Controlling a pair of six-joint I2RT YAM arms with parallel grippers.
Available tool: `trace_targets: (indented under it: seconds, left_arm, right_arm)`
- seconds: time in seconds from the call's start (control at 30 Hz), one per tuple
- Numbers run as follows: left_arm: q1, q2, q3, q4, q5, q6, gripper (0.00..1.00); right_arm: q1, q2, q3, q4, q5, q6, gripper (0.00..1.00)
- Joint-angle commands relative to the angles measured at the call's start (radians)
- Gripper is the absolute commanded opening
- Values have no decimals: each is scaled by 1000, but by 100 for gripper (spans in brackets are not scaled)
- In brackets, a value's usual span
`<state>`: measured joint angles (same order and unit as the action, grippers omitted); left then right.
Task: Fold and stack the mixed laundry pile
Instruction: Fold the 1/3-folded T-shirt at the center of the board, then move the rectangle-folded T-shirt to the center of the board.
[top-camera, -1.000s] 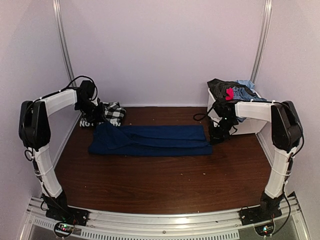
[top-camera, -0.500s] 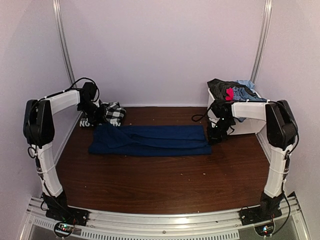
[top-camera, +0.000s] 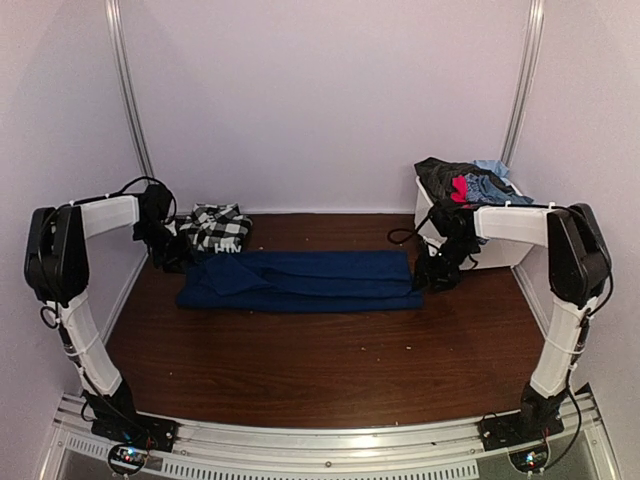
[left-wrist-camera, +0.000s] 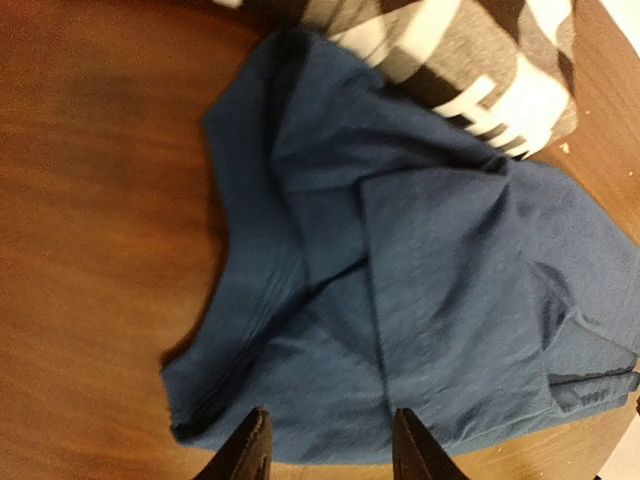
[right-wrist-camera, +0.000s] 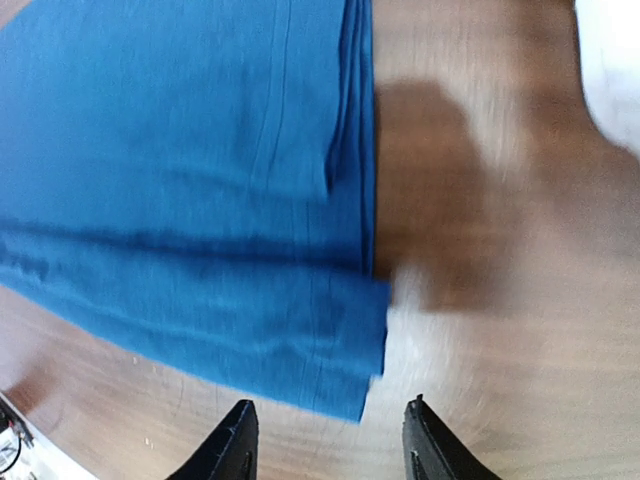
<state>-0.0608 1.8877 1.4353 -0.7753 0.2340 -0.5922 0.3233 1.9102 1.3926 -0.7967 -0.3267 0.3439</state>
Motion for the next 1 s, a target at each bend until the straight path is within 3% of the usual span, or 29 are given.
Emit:
trace_targets:
  seconds: [0.0, 0.23, 0.5, 0.97]
  left_arm:
    - [18, -115, -131, -4, -11, 9, 43]
    - [18, -123, -257, 71, -22, -6, 43]
    - [18, -76, -204, 117, -37, 85, 43]
    - [21, 25, -162, 77, -50, 164, 46]
  right_arm:
    - [-4, -48, -109, 61, -81, -2, 50]
    - [-4, 31, -73, 134, -106, -18, 50]
    - [-4, 120, -20, 152, -103, -18, 46]
    - [-4, 108, -66, 160, -106, -21, 35]
